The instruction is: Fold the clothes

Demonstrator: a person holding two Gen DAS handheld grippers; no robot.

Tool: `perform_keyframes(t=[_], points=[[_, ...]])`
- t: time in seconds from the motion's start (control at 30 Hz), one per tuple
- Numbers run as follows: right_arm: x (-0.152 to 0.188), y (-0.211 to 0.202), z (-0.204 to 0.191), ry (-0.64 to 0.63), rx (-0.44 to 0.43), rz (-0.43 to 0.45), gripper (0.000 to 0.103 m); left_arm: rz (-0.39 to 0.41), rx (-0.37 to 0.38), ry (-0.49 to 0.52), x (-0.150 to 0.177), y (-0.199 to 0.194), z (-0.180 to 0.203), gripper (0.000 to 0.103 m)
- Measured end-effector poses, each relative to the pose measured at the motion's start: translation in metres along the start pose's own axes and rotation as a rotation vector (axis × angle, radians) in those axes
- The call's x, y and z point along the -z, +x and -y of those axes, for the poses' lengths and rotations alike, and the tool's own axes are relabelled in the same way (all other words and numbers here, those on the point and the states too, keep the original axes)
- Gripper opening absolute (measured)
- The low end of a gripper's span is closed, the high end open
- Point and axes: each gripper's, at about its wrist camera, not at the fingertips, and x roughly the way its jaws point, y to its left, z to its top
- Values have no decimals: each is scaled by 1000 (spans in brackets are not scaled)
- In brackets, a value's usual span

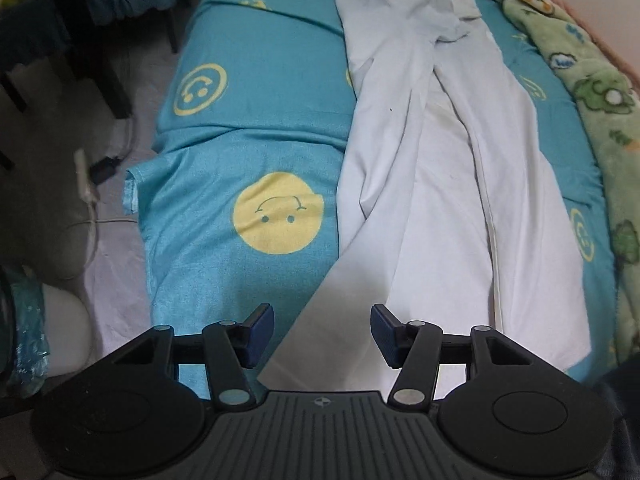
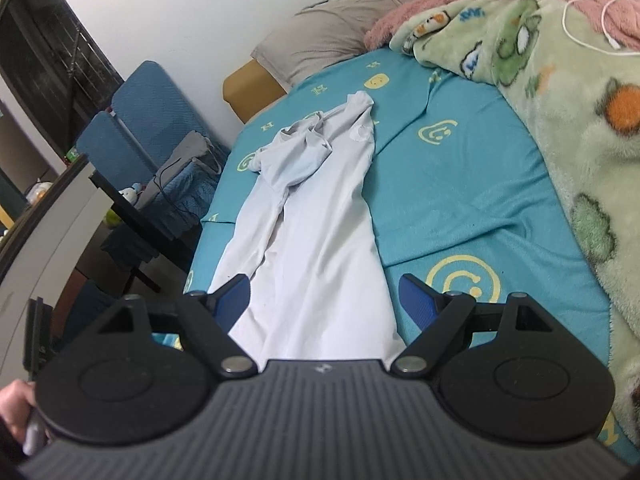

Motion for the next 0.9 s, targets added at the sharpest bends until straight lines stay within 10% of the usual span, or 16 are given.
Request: perform_keyframes(t=[0.57, 0.67, 0.9], points=[[0, 34, 10, 95, -13, -115, 83, -124, 235, 272, 11, 32, -20, 40], [2, 38, 12, 112, -23, -143, 83, -128, 195, 305, 13, 31, -16, 6], [3, 34, 18, 172, -47, -145, 83, 0, -12, 531, 28, -12, 24, 3]])
